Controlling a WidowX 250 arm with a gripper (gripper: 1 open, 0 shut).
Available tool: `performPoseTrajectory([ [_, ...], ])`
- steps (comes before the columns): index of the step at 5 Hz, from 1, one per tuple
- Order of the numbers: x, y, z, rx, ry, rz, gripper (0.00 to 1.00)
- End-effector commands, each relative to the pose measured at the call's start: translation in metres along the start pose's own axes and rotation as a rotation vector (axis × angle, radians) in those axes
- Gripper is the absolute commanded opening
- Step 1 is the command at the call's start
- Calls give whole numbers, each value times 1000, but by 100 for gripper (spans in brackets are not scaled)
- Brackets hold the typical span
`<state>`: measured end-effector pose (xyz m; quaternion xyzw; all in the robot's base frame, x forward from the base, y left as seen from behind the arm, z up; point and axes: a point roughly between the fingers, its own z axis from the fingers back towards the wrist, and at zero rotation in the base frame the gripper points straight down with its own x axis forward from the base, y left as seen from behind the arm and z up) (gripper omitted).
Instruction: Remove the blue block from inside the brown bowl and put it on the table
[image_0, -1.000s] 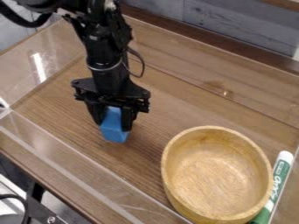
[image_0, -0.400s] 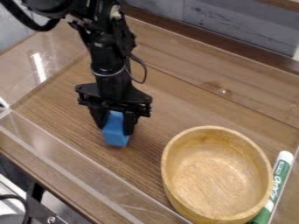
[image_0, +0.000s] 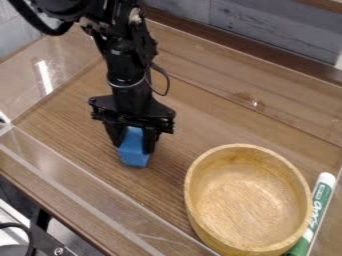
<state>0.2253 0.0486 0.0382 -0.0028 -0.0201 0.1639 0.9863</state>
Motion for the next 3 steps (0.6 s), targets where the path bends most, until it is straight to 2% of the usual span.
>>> performPoseTrajectory([
  [1, 14, -2, 9, -3, -50, -7, 0],
  [2, 16, -1, 7, -4, -48, -3, 0],
  [3, 18, -5, 10, -17, -38, -9, 100],
])
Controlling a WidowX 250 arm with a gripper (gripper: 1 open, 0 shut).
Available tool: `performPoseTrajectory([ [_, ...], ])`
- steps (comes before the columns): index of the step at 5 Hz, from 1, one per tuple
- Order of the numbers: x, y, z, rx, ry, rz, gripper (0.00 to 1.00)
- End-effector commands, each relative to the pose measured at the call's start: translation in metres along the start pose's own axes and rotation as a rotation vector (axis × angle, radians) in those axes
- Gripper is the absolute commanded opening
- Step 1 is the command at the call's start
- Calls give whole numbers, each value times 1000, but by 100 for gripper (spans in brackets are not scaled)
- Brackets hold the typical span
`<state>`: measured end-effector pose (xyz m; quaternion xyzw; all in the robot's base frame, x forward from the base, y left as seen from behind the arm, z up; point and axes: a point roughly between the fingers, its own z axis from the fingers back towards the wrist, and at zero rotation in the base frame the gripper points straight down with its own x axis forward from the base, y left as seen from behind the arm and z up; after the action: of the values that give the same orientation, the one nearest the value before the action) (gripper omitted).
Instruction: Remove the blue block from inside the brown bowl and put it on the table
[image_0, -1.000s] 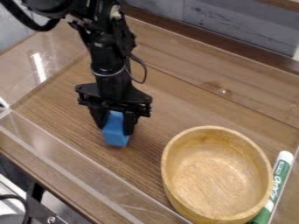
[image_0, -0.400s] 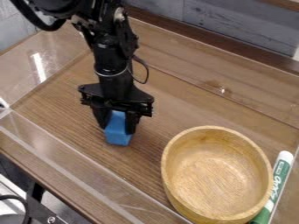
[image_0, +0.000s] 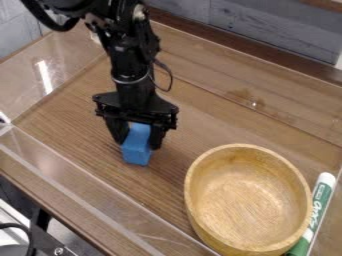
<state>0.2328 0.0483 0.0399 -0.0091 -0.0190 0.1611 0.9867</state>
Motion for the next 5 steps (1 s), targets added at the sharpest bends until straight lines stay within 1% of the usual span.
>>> performPoseTrajectory([
  [1, 13, -6, 16, -29, -34, -4, 100],
  [3, 19, -14, 36, -70, -43, -6, 100],
  [4, 22, -19, 50, -88, -65, -15, 100],
  [5, 21, -25, 66, -99, -91, -42, 100],
])
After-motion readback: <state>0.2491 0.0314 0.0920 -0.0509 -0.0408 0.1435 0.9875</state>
